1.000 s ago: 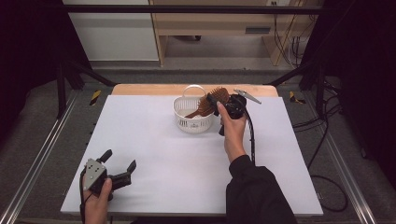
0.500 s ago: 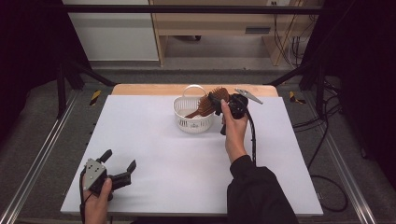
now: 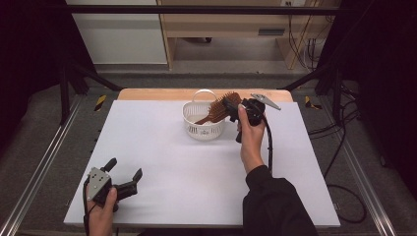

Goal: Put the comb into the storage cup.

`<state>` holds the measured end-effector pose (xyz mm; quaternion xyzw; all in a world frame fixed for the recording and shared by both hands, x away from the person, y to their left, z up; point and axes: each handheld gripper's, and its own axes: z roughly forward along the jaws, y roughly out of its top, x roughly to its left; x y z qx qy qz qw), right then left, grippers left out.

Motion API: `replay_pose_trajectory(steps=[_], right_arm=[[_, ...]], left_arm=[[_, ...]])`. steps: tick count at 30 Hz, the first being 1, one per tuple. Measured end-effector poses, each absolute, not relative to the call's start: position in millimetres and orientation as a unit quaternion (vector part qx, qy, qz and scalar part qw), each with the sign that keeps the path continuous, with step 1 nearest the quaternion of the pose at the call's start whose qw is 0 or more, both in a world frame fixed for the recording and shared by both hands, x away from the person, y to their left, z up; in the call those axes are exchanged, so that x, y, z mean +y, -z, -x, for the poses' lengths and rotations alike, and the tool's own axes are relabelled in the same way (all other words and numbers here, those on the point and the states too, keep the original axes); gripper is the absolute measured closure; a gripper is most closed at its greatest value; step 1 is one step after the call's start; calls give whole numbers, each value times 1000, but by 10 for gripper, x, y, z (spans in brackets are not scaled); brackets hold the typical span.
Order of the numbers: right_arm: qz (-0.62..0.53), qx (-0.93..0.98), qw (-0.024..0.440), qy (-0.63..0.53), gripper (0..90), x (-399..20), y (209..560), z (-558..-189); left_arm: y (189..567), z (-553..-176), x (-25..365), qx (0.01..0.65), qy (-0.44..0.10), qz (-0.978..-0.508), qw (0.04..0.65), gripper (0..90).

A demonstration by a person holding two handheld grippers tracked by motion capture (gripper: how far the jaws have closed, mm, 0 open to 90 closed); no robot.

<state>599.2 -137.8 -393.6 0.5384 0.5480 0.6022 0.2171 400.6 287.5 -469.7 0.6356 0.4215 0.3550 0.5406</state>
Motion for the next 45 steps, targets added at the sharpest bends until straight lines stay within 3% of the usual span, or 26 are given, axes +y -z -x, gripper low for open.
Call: replay_pose_trajectory(steps=[30,45], right_arm=[[-492,597,280,-568,104,-1633,3583,-5872],[-432,612,360,-556,77,-1637,3500,-5789]], left_arm=[[4704,-4017,2878,421,-363,-638,533,20],[4701,-4019,2888,421,-364,-637,533,20]])
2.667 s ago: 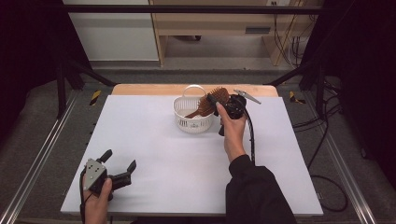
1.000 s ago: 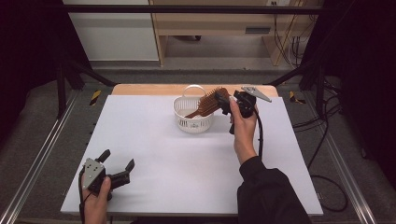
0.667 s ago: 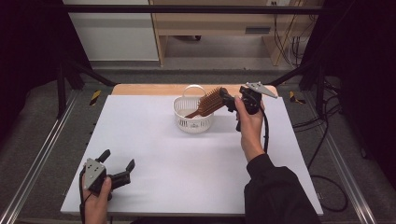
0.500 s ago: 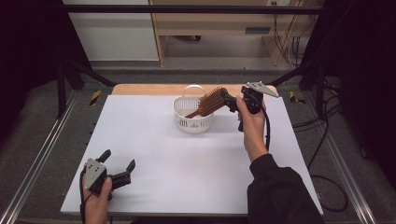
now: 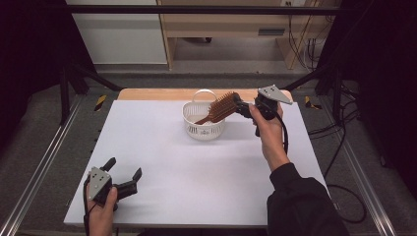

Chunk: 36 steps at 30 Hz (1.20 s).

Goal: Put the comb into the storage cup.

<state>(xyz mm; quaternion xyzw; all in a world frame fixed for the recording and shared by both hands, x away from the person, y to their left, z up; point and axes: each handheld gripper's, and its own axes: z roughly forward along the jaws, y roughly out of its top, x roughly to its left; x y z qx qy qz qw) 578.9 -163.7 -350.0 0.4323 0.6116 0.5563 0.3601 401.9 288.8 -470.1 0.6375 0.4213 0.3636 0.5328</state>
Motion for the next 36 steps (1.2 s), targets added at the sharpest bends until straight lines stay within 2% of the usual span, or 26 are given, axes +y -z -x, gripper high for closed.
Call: replay_pose_trajectory(steps=[17,36], right_arm=[[-393,613,362,-582,49,-1856,3392,-5476],[-418,573,375,-597,42,-2462,3406,-5146]], left_arm=[[4671,-4025,2993,412,-366,-625,553,12],[4663,-4037,3055,406,-339,-628,571,13]])
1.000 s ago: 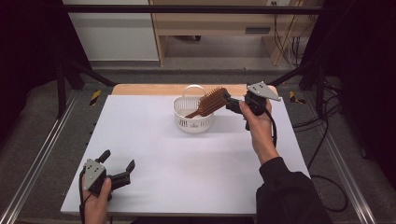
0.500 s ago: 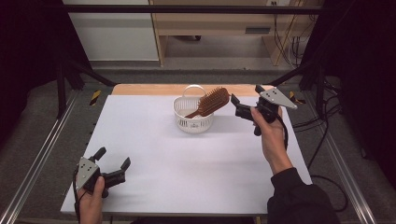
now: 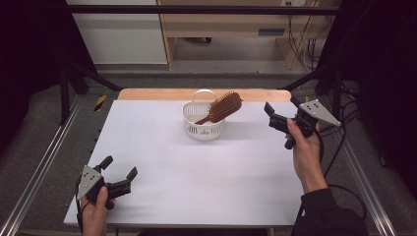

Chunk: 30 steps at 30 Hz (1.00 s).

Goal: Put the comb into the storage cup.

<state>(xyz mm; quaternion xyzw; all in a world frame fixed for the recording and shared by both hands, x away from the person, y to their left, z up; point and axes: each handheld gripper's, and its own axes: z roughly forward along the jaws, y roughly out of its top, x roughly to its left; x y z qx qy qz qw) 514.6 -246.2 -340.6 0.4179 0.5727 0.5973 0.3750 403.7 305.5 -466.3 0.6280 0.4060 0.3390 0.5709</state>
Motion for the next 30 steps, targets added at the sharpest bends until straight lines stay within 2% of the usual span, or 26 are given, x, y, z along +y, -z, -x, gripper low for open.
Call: replay_pose_trajectory(steps=[15,30], right_arm=[[-408,582,383,-590,19,-2787,3416,-4816],[-395,592,378,-592,23,-2892,3637,-4559]], left_arm=[[4671,-4015,3039,406,-339,-630,569,11],[4677,-3996,3020,404,-339,-632,568,11]])
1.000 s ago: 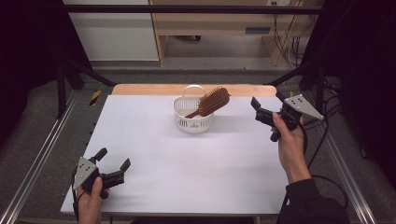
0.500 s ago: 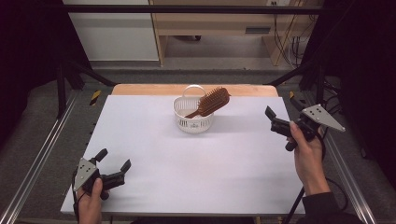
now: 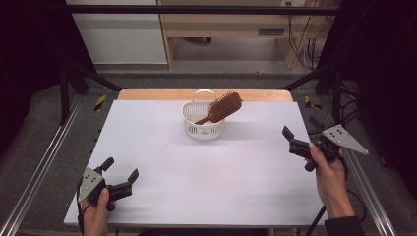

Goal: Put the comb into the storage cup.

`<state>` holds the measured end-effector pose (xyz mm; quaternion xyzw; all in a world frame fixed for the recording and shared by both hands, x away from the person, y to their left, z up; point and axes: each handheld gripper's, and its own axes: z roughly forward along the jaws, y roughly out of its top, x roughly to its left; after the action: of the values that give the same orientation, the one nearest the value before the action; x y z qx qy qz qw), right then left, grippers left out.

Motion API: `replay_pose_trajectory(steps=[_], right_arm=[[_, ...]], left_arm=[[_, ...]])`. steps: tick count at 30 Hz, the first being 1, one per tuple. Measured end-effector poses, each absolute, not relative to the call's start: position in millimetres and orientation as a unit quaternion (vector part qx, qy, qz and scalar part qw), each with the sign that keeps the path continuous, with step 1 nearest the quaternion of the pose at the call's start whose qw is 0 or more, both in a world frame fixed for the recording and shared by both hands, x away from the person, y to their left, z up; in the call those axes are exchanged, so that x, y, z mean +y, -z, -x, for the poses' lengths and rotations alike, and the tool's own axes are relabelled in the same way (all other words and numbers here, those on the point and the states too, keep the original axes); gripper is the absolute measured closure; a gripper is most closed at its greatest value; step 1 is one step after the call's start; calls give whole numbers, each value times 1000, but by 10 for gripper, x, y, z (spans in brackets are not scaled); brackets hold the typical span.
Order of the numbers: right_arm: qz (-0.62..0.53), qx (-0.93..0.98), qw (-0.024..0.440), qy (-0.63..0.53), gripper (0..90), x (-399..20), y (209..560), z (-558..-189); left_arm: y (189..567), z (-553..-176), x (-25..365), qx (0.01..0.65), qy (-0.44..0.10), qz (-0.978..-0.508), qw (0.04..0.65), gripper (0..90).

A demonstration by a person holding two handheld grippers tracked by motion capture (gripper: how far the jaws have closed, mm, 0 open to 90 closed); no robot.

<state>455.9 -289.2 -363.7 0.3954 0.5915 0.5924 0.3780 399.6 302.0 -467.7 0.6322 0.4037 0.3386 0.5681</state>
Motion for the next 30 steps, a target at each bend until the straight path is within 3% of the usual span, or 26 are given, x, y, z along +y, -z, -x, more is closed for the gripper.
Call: replay_pose_trajectory(steps=[30], right_arm=[[-411,605,358,-581,28,-2996,4177,-4206]], left_arm=[[4635,-3891,3062,393,-339,-631,577,12]])
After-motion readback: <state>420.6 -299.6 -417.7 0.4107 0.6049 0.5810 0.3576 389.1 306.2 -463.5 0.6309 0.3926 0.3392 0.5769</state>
